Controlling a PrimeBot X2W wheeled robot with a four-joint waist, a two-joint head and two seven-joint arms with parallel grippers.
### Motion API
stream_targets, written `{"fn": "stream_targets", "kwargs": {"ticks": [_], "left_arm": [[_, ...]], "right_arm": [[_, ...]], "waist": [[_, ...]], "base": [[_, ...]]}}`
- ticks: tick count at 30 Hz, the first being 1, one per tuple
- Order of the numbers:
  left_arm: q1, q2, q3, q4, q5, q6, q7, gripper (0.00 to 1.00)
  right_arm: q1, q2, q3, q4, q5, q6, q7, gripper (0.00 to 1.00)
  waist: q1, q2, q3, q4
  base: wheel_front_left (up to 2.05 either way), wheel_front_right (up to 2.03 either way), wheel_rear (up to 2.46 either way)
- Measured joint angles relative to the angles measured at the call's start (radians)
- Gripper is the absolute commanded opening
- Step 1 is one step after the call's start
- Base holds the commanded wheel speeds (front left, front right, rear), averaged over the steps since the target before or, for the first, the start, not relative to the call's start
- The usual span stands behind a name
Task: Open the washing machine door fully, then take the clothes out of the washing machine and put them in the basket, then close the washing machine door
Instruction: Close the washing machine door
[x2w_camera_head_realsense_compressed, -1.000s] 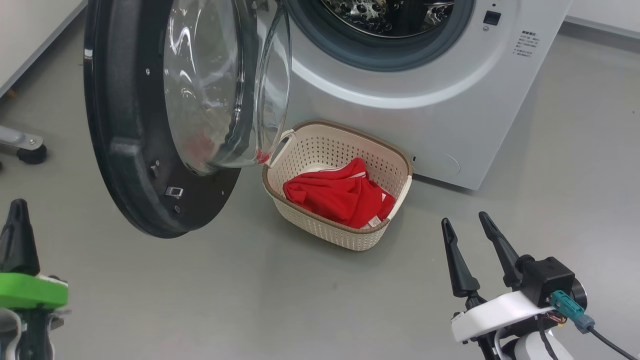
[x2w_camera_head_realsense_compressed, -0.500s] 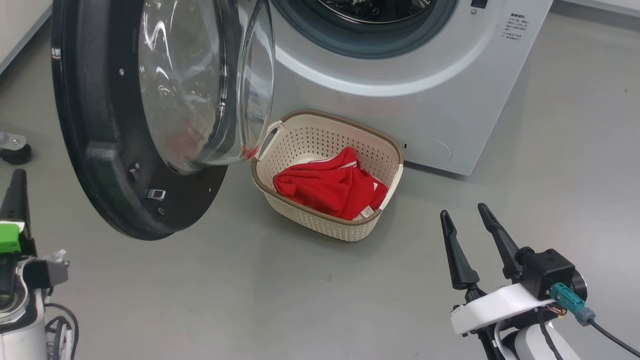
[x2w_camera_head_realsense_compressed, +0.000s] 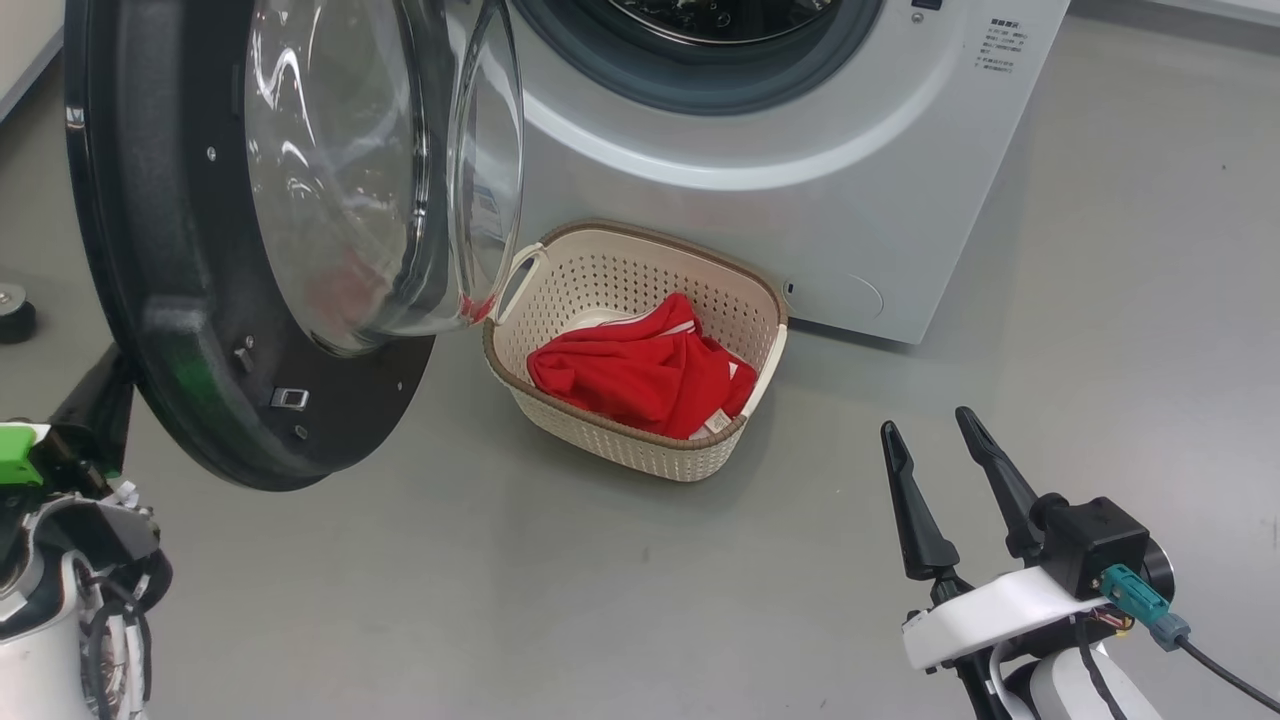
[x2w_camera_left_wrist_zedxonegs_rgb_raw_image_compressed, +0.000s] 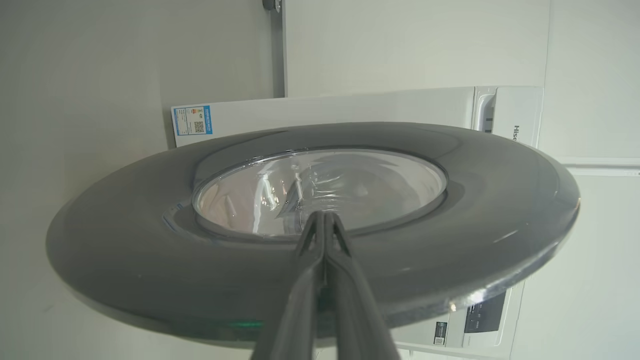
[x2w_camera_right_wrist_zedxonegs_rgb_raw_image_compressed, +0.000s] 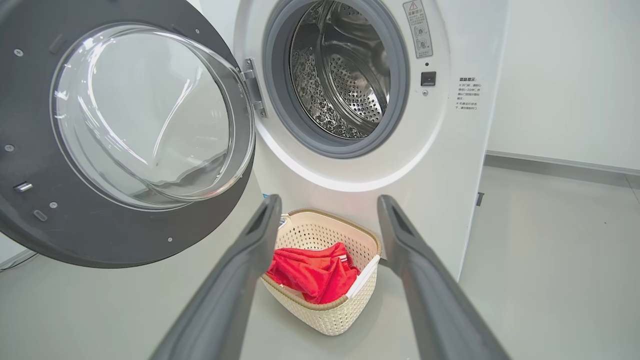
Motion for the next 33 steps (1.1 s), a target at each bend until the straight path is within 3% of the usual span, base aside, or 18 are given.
{"fn": "stream_targets", "kwargs": {"ticks": [15,33], "left_arm": [[0.001,-0.004,-0.071,0.017,-0.066,0.000,0.172,0.00],[0.025,-0.033,-0.092,0.018,-0.146,0.000,0.211,0.00]], "right_arm": [[-0.001,0.001,0.000,0.005,0.000,0.000,-0.001,1.00],[-0.018,0.006,0.005,0.027,0.000,0.002,-0.001,1.00]], "waist": [[0.0000,0.0000,0.002,-0.021],[0.0000,0.0000,-0.016,-0.143]], "base": [[0.00,0.00,0.00],[0.00,0.00,0.00]]}}
